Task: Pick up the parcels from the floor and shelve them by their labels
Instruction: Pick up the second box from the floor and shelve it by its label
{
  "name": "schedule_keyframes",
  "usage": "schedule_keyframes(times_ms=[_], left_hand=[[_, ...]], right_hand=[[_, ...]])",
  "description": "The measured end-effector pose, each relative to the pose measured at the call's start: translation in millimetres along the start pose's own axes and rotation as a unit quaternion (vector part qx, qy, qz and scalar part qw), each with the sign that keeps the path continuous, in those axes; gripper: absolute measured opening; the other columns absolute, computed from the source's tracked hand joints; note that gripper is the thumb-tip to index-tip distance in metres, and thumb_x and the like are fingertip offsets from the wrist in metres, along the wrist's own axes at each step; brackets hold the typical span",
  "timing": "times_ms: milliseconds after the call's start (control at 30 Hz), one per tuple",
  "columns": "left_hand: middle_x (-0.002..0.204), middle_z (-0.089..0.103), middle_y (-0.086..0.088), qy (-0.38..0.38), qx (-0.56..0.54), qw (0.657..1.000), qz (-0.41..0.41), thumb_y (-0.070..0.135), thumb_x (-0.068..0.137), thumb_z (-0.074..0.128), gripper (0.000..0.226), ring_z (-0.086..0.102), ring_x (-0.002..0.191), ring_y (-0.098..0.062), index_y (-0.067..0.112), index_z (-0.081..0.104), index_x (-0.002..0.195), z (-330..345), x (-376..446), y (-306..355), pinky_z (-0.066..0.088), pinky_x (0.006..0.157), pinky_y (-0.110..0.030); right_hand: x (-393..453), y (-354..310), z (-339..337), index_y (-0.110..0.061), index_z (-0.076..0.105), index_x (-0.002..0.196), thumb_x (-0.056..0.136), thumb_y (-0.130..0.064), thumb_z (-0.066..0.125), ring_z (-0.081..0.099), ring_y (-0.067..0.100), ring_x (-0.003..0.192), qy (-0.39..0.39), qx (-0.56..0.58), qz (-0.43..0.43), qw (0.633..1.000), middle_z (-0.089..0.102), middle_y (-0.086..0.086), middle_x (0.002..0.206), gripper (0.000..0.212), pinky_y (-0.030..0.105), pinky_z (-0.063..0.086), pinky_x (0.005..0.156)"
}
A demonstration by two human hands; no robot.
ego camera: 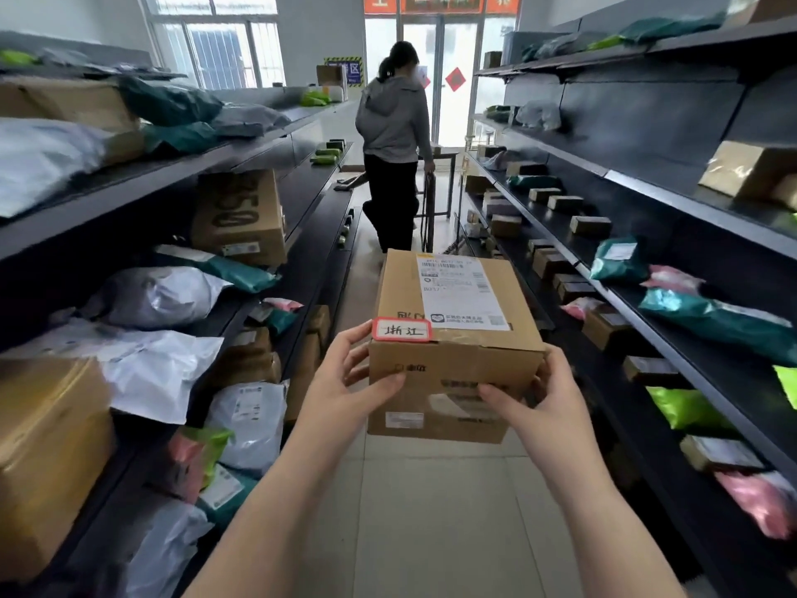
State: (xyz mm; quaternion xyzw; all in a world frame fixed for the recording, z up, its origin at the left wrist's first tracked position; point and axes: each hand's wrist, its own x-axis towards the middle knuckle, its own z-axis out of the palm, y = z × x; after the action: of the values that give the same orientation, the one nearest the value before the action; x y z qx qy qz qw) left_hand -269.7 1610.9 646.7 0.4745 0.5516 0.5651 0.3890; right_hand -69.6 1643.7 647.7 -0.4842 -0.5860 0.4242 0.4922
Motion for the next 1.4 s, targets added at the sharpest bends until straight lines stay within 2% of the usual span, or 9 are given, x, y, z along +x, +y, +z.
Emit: schedule_keyframes(times_ms=[300, 400, 467, 567, 767, 1033, 1200, 1300, 1400], left_hand=[[0.120, 0.063, 0.001, -0.003, -0.009, 1.000, -0.016, 0.013, 0.073, 0.072, 0.058, 0.056, 0.116, -0.018, 0.034, 0.048, 0.122, 40.5, 125.3, -18.3, 0.045, 0.101, -0.046], [0.118, 0.065, 0.001, 0.015, -0.013, 1.000, -0.014, 0.013, 0.072, 0.074, 0.057, 0.058, 0.114, -0.019, 0.034, 0.050, 0.120, 61.4, 172.4, -22.1, 0.046, 0.100, -0.046], [0.117, 0.066, 0.001, 0.028, -0.015, 0.999, -0.015, 0.020, 0.066, 0.076, 0.059, 0.059, 0.112, -0.020, 0.036, 0.052, 0.117, 74.2, 201.1, -20.9, 0.047, 0.099, -0.046], [0.117, 0.066, 0.004, 0.041, -0.014, 0.999, -0.017, 0.032, 0.058, 0.077, 0.064, 0.059, 0.113, -0.020, 0.039, 0.052, 0.116, 89.2, 239.7, -20.1, 0.047, 0.098, -0.047], [0.118, 0.065, 0.000, 0.050, -0.019, 0.998, -0.023, 0.010, 0.073, 0.073, 0.057, 0.059, 0.112, -0.021, 0.033, 0.051, 0.121, 107.9, 306.3, -29.5, 0.048, 0.096, -0.046], [0.118, 0.065, -0.003, 0.040, -0.023, 0.999, -0.012, 0.007, 0.074, 0.071, 0.058, 0.059, 0.112, -0.021, 0.028, 0.049, 0.124, 124.3, 412.7, -45.2, 0.050, 0.095, -0.040], [0.118, 0.065, -0.003, 0.017, -0.019, 1.000, 0.004, 0.009, 0.074, 0.071, 0.058, 0.060, 0.110, -0.020, 0.027, 0.049, 0.124, 127.4, 497.8, -47.4, 0.050, 0.091, -0.034], [0.117, 0.066, -0.001, 0.001, -0.020, 1.000, 0.017, 0.008, 0.075, 0.070, 0.055, 0.060, 0.110, -0.018, 0.028, 0.050, 0.123, 128.6, 547.8, -46.9, 0.050, 0.091, -0.031], [0.116, 0.067, 0.000, -0.015, -0.023, 0.999, 0.027, 0.007, 0.075, 0.070, 0.053, 0.060, 0.110, -0.018, 0.031, 0.052, 0.119, 128.1, 599.6, -50.3, 0.049, 0.092, -0.032]], right_hand=[[133.1, 33.8, -6.0, -0.029, 0.047, 0.117, 0.070, -0.010, 0.076, 0.054, 0.013, 0.113, -0.016, 0.005, 0.012, 1.000, 0.061, -0.009, 0.116, 0.058, 0.035, 0.048, 0.092], [190.4, 46.3, -15.0, -0.030, 0.049, 0.115, 0.069, -0.011, 0.077, 0.056, 0.015, 0.113, -0.027, 0.003, 0.008, 1.000, 0.062, -0.008, 0.116, 0.058, 0.042, 0.048, 0.095], [226.6, 51.4, -19.9, -0.030, 0.050, 0.116, 0.068, -0.011, 0.078, 0.057, 0.016, 0.113, -0.036, 0.006, 0.008, 0.999, 0.063, -0.006, 0.116, 0.059, 0.045, 0.048, 0.095], [273.6, 58.1, -24.6, -0.030, 0.050, 0.115, 0.067, -0.009, 0.078, 0.056, 0.017, 0.114, -0.048, 0.017, 0.007, 0.999, 0.063, -0.006, 0.116, 0.060, 0.043, 0.049, 0.094], [342.9, 76.4, -26.9, -0.032, 0.049, 0.115, 0.067, -0.012, 0.079, 0.056, 0.014, 0.114, -0.062, 0.002, 0.012, 0.998, 0.062, -0.008, 0.117, 0.060, 0.045, 0.047, 0.097], [445.6, 95.9, -17.0, -0.031, 0.049, 0.116, 0.067, -0.011, 0.078, 0.056, 0.017, 0.115, -0.049, 0.002, 0.009, 0.999, 0.063, -0.006, 0.116, 0.060, 0.043, 0.049, 0.096], [522.6, 97.6, -5.6, -0.037, 0.048, 0.114, 0.067, -0.014, 0.079, 0.055, 0.015, 0.116, -0.033, -0.008, -0.002, 0.999, 0.062, -0.008, 0.118, 0.060, 0.044, 0.048, 0.096], [567.5, 93.9, 1.2, -0.044, 0.047, 0.106, 0.067, -0.014, 0.079, 0.055, 0.014, 0.115, -0.022, -0.008, -0.011, 1.000, 0.061, -0.009, 0.117, 0.058, 0.044, 0.048, 0.097], [611.6, 96.2, 10.6, -0.042, 0.048, 0.108, 0.066, -0.015, 0.079, 0.056, 0.014, 0.113, -0.002, -0.009, -0.020, 1.000, 0.061, -0.009, 0.117, 0.059, 0.045, 0.046, 0.098]])
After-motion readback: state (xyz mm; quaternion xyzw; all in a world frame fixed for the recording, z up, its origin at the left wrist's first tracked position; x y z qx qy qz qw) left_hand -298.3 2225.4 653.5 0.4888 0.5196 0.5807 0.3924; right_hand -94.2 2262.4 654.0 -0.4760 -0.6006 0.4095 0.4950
